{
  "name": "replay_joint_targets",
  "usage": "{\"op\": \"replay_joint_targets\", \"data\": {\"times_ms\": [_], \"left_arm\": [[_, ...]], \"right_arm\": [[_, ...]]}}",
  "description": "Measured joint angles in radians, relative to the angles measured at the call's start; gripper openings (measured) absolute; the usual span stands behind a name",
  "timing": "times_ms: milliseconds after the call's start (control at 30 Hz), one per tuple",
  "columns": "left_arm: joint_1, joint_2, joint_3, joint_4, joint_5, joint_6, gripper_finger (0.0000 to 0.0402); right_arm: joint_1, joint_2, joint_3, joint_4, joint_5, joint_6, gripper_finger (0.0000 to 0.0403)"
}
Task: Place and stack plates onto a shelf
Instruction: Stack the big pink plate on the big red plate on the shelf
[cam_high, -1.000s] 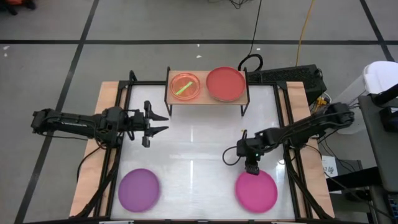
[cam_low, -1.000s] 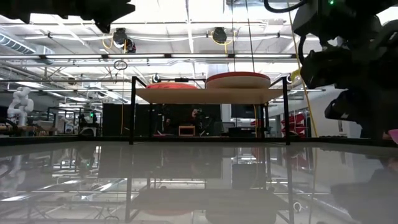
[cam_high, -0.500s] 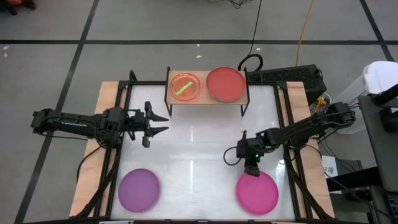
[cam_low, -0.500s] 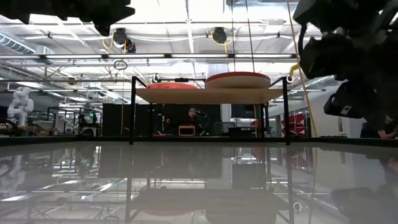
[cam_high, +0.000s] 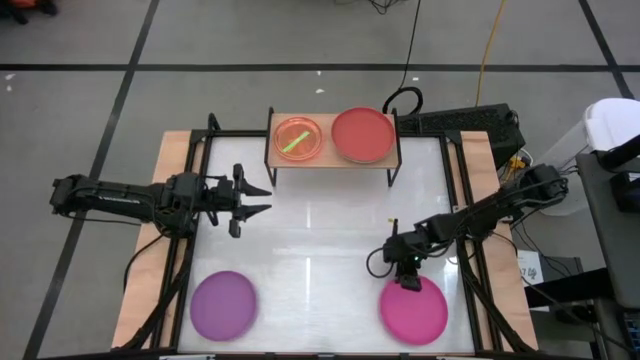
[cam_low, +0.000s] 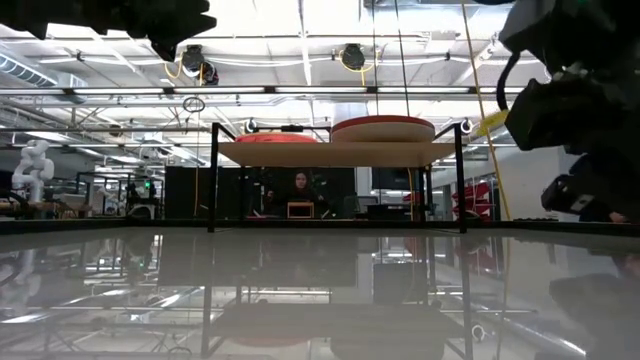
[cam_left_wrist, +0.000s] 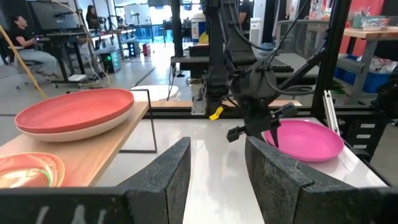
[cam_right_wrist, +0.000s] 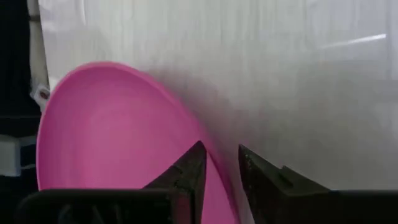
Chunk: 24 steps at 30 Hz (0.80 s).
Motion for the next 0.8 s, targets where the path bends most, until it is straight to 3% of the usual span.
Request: {"op": "replay_joint_targets", "data": {"times_ms": [233,533,733,800], "left_arm": [[0.000,0.000,0.000,0.002,0.000,-0.001,0.0159],[0.000,0.000,0.000,0.003,0.000,-0.007,0.0159],[0.000,0.000,0.000,0.003,0.000,-0.013,0.0159],[0.000,0.000,0.000,0.003,0.000,-0.013,0.0159]], "right_arm": [[-0.002,-0.016,-0.034,0.046,-0.006,0.014,0.0009],[-0.069,-0.095,-0.036,0.224,0.014,-0.012,0.0004],[-0.158,-0.211,-0.035,0.356,0.210,-0.129,0.0003],[-0.186,-0.254,-0.035,0.430,0.326,-0.191,0.0003]]}}
